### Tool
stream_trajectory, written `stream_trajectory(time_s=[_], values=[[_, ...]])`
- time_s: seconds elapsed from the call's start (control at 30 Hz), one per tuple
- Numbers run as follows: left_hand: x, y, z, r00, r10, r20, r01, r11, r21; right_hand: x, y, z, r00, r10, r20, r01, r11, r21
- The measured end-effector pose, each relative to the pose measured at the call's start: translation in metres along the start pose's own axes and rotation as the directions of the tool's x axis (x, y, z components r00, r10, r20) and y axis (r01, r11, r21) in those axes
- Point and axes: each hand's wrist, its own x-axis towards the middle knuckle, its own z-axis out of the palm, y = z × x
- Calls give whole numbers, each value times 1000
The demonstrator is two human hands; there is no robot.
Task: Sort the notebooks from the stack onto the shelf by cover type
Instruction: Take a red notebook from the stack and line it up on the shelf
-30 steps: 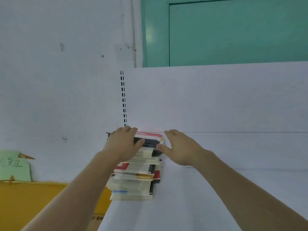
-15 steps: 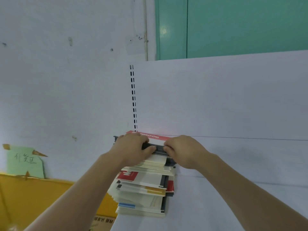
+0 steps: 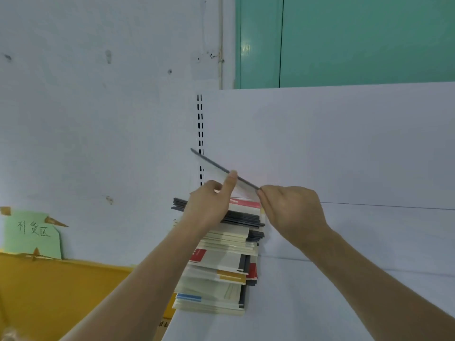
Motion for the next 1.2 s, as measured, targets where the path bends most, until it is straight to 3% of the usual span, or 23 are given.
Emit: stream_trajectory(time_s=[0.07,0.13,0.2,0.3,0.33,0.4,0.47,0.53,0.6,0.67,0.77,0.87,0.9,1.0,1.03,1.2], values=[[-2,5,9,996,-44,80,65,956,-287,-3,-13,-2,996,-75,-47,76,997,21],[-2,7,16,993,-92,76,117,876,-469,-6,-25,-3,993,-118,-28,121,987,104],[-1,6,17,993,-116,-4,97,849,-520,-11,-30,-5,993,-113,45,101,971,216],[1,4,2,975,-113,-190,11,884,-468,-15,-26,-9,980,60,190,-116,947,300],[2,3,-6,967,-99,-236,-18,894,-449,-14,-24,-10,951,144,274,-221,935,277],[4,-3,-22,959,-88,-269,-44,891,-451,-8,-16,-11,793,255,553,-423,884,198],[4,-10,-33,958,-98,-268,-39,885,-465,-4,-11,-4,627,213,749,-487,858,164],[4,-18,-41,955,-102,-279,-35,894,-447,-4,-11,7,547,148,824,-488,856,170],[4,-25,-46,953,-106,-284,-37,889,-456,-4,-13,18,509,100,855,-506,838,203],[6,-28,-50,953,-124,-278,-27,874,-484,-4,-16,21,534,94,840,-509,830,230],[8,-27,-52,950,-147,-275,-16,859,-512,0,-11,13,626,99,774,-429,872,235],[10,-22,-52,950,-128,-286,-38,858,-513,6,2,1,661,126,740,-413,884,218],[11,-20,-52,949,-123,-290,-46,857,-513,7,7,-3,652,140,745,-430,878,211],[13,-14,-49,949,-103,-298,-62,866,-497,11,20,-10,517,171,839,-611,760,222],[13,-12,-47,951,-97,-294,-63,869,-491,11,20,-9,503,174,847,-637,737,227],[12,-10,-44,951,-100,-292,-59,870,-489,13,13,2,598,228,768,-578,787,217]])
